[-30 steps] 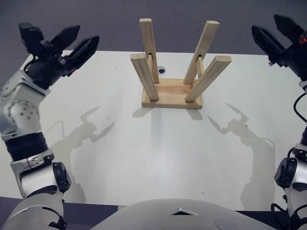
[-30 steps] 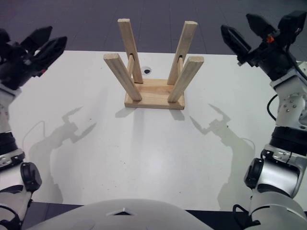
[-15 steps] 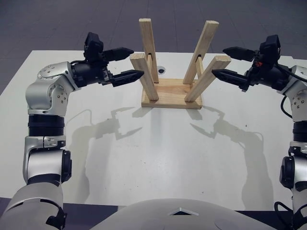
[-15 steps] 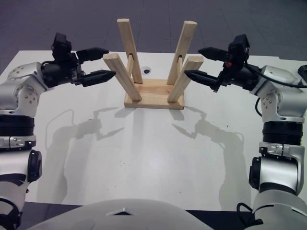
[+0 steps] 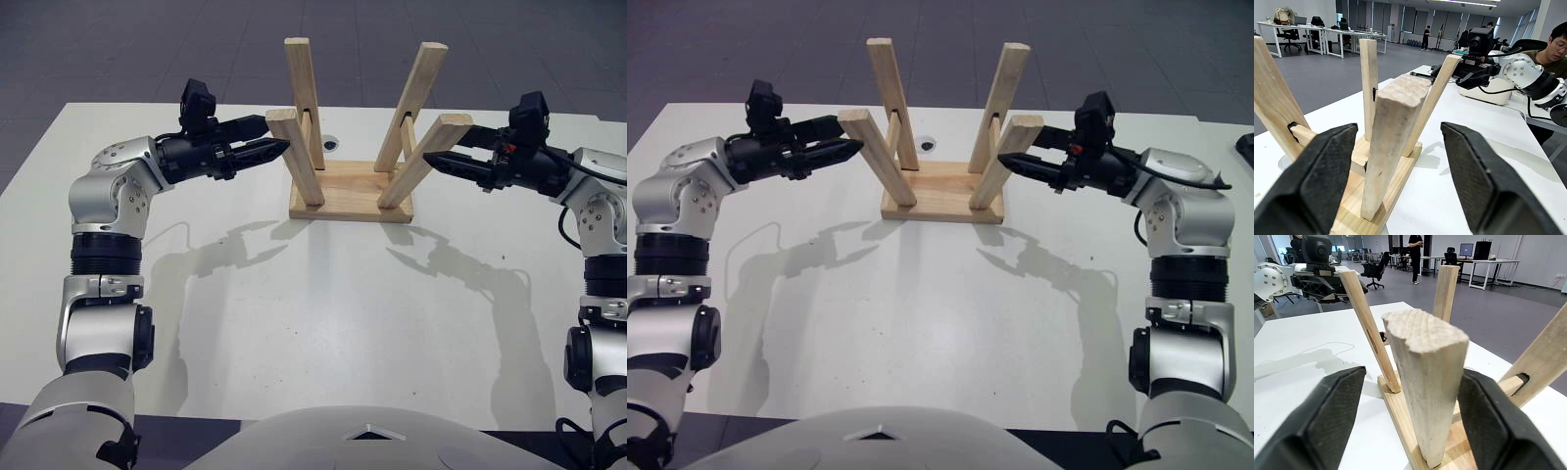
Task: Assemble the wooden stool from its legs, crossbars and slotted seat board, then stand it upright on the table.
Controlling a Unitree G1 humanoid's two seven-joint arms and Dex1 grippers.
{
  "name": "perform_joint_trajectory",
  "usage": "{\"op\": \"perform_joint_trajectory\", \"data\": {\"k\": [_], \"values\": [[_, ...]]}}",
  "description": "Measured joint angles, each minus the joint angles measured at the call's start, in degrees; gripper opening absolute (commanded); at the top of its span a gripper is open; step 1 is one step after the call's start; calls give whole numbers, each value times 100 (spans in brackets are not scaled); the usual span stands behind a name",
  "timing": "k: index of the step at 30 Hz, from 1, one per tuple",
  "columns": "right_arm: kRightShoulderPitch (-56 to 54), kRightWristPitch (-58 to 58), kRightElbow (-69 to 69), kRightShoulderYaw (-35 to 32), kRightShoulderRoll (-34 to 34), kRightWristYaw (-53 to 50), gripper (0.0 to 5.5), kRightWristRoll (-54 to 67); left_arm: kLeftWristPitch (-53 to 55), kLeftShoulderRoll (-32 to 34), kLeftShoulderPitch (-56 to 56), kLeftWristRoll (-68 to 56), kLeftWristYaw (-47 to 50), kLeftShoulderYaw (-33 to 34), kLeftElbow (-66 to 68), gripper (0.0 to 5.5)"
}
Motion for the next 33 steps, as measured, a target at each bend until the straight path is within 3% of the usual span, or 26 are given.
{"op": "perform_joint_trajectory", "data": {"k": [6, 10, 18, 24, 28, 33], "values": [[-29, 236, -5, 129, 3, 47, 170, -54, -155, -133, -42, 96, -25, 4, 138, 155], [-151, 969, -349, 274, -238, 225, 152, 48, 67, -31, -59, 79, -309, 14, 1, 151], [-1330, 4188, -826, 435, -669, 214, 146, 830, 2191, 669, -190, -833, -537, 355, -918, 129], [-2857, 6398, 278, 843, -314, -280, 147, 997, 3943, 937, -892, -1146, -77, 478, -551, 122], [-3496, 6530, 1267, 990, 75, -751, 150, 717, 4027, 648, -1364, -937, 204, 452, 519, 122], [-3842, 5849, 2765, 956, 658, -990, 154, 297, 3106, 305, -1573, -565, 282, 422, 1667, 122]]}}
